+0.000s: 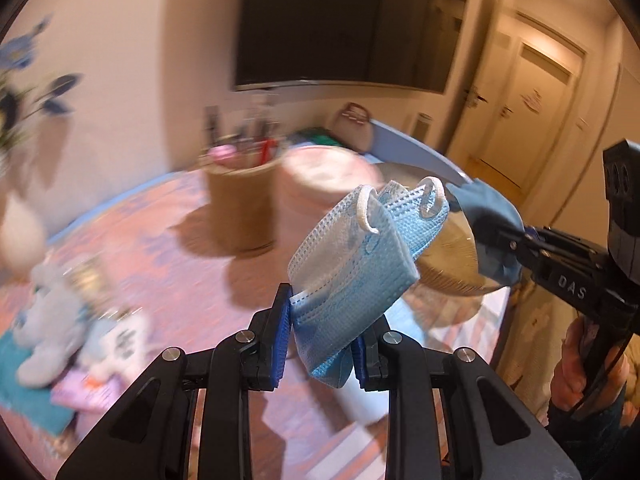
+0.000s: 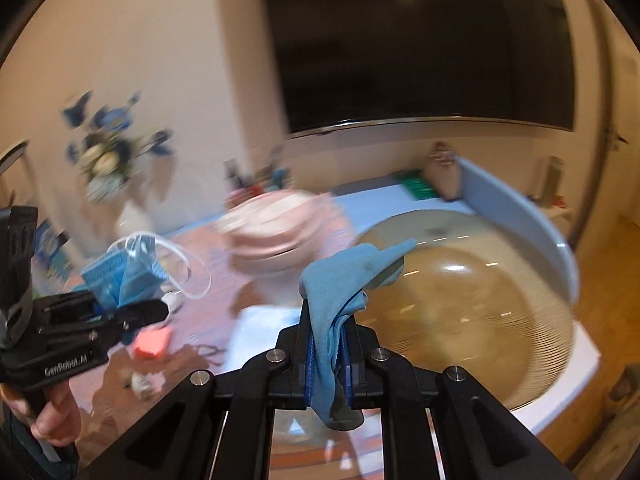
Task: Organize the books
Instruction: 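Carry masks and teal cloth to the glass bowl and open both tools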
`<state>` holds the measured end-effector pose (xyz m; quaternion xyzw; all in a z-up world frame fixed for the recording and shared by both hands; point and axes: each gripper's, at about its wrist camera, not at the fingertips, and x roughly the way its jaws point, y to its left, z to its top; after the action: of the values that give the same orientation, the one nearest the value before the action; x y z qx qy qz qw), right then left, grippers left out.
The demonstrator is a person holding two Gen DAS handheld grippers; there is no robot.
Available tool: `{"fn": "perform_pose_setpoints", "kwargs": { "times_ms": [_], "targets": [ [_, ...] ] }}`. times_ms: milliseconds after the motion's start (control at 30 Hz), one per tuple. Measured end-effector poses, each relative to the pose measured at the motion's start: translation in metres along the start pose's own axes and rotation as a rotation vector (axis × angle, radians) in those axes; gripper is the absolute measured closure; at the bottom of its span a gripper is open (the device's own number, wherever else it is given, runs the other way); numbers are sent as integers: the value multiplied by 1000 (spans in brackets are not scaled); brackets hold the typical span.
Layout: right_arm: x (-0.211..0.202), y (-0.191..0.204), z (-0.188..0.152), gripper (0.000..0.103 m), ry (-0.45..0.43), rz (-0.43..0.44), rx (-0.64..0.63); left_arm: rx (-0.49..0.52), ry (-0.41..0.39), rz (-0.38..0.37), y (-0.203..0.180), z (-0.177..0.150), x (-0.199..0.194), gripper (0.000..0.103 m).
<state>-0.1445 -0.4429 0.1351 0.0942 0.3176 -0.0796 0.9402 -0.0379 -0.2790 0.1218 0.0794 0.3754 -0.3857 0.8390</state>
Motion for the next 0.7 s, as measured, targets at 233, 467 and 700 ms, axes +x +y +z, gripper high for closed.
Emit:
{"fn": "perform_pose_setpoints", "kwargs": {
  "times_ms": [233,467,700],
  "targets": [
    [15,-70,23,93,44,-90,84,93,29,-62,-55,33,43,80],
    [35,-113,21,89,125,-129,170,125,46,-96,-96,62,77,77],
    [35,-126,19,41,137,-165,185,106,54,-104,-110,78,92,33]
  ]
}}
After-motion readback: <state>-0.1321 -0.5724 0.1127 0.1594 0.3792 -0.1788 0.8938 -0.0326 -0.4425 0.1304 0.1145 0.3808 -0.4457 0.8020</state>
